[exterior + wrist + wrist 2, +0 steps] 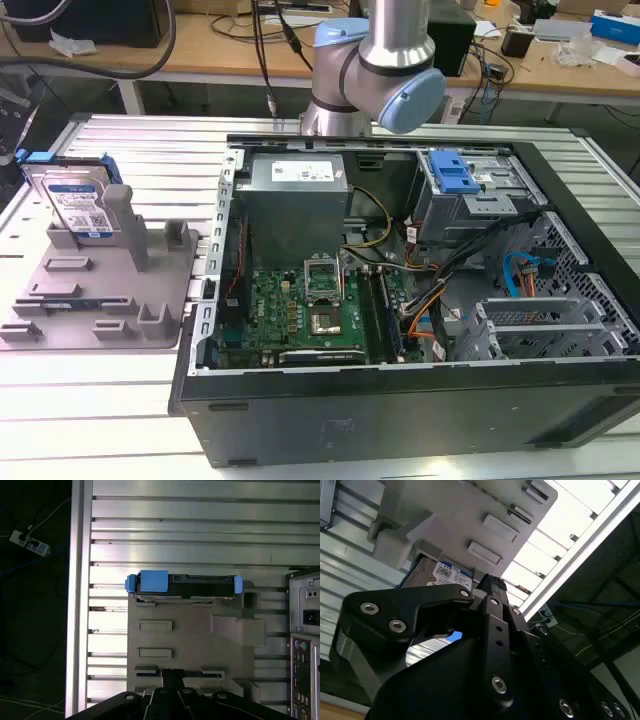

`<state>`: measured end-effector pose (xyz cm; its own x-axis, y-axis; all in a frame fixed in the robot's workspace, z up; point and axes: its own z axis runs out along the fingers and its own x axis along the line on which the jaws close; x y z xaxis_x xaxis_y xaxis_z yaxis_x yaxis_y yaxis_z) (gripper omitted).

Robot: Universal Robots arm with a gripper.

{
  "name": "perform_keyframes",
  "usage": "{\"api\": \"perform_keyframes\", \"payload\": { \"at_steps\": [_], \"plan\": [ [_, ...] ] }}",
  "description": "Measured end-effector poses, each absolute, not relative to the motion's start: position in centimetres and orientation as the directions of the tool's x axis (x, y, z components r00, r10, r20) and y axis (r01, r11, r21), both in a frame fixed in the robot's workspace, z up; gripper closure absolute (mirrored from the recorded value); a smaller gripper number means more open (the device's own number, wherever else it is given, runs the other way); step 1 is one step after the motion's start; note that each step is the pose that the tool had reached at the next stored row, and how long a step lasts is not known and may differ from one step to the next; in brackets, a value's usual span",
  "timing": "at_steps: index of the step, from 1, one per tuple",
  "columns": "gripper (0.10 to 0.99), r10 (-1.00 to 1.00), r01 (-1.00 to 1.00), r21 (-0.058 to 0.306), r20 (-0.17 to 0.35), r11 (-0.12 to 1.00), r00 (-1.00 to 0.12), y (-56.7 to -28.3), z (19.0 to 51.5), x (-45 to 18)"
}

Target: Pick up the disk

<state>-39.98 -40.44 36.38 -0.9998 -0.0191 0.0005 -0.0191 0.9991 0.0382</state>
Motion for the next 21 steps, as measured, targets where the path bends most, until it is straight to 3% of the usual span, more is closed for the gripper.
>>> {"api": "perform_keyframes", "payload": {
  "at_steps": [14, 21],
  "plan": [
    [0.980, -0.024, -0.024, 0.038, 0.000, 0.999, -1.000, -40.44, 36.38, -39.98],
    [0.980, -0.260, -0.260, 0.038, 0.000, 0.965, -0.966, -40.46, 36.37, -39.98]
  ]
}}
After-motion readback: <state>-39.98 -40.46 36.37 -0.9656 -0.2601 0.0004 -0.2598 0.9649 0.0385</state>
